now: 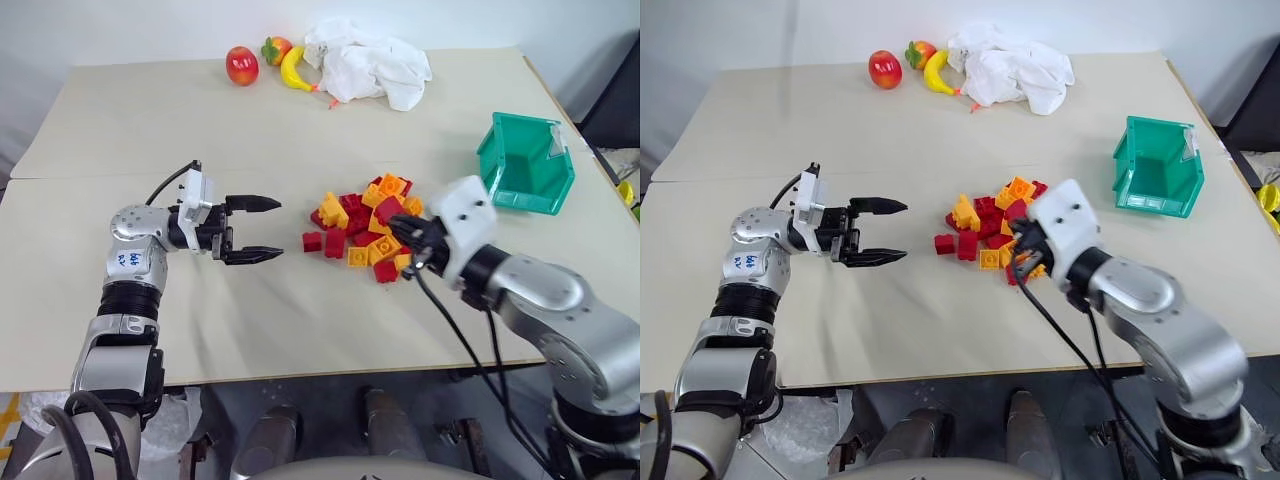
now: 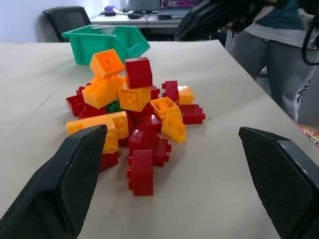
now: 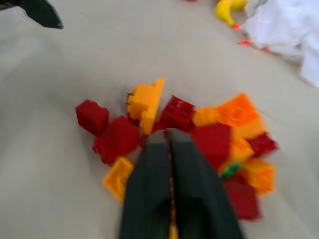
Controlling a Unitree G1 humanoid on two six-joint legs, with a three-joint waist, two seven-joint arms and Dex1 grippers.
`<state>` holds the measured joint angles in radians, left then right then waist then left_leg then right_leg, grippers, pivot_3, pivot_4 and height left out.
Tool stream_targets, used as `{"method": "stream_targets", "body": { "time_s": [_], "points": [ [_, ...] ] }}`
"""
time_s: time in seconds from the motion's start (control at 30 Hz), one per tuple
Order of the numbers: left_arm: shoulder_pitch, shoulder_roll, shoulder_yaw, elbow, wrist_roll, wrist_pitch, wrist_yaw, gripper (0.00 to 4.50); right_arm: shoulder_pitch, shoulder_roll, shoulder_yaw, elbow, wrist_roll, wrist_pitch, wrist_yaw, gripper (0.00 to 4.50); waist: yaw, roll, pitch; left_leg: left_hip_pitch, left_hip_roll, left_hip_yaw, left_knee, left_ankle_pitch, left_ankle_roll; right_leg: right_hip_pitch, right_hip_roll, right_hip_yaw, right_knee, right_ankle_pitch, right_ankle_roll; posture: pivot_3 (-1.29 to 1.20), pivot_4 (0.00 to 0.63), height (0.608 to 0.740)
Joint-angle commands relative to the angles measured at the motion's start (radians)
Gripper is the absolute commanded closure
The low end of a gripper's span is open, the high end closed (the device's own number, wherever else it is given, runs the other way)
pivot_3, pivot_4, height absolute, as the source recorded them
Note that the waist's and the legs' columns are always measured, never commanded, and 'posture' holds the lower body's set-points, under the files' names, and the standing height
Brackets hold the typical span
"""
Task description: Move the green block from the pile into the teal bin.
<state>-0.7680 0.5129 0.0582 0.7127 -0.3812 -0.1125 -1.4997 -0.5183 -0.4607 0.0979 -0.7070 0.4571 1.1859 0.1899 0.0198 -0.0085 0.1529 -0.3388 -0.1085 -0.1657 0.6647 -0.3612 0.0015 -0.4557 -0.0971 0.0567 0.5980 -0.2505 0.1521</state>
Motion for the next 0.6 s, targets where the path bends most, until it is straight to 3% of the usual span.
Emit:
{"method": "stream_targets", "body": {
  "time_s": [0.03, 0.2, 0.37, 0.6],
  "points": [
    [-0.012, 0.008, 0.01, 0.002, 0.005, -0.018, -0.014, 0.0, -0.117, 0.107, 0.107, 0.128, -0.074, 0.03, -0.079, 4.45, -0.008, 0.0, 0.0, -0.002, 0.0, 0.0, 0.0, 0.0, 0.0, -0.003, 0.0, 0.0, 0.001, 0.0, 0.0, 0.0, 0.15, 0.74],
    [0.002, 0.018, 0.013, -0.006, 0.011, -0.026, -0.009, 0.0, -0.246, 0.24, 0.218, 0.414, -0.206, -0.099, -0.122, 4.45, -0.031, 0.0, 0.0, -0.009, -0.001, 0.0, 0.003, 0.0, 0.0, -0.012, -0.004, -0.008, 0.007, 0.0, -0.001, 0.0, 0.15, 0.74],
    [0.004, 0.016, 0.016, -0.018, 0.014, -0.03, 0.007, 0.0, -0.364, 0.402, 0.205, 0.78, -0.337, -0.23, -0.237, 4.45, -0.061, 0.0, 0.0, -0.016, -0.004, 0.005, 0.01, 0.0, 0.0, -0.023, -0.012, -0.024, 0.016, 0.003, -0.006, 0.0, 0.15, 0.74],
    [0.008, 0.012, 0.014, -0.027, 0.014, -0.032, 0.013, 0.0, -0.362, 0.419, 0.147, 0.806, -0.438, -0.171, -0.302, 4.45, -0.078, 0.0, -0.001, -0.016, -0.004, 0.006, 0.016, 0.0, 0.0, -0.024, -0.013, -0.024, 0.022, 0.003, -0.007, 0.0, 0.15, 0.74]
  ]
}}
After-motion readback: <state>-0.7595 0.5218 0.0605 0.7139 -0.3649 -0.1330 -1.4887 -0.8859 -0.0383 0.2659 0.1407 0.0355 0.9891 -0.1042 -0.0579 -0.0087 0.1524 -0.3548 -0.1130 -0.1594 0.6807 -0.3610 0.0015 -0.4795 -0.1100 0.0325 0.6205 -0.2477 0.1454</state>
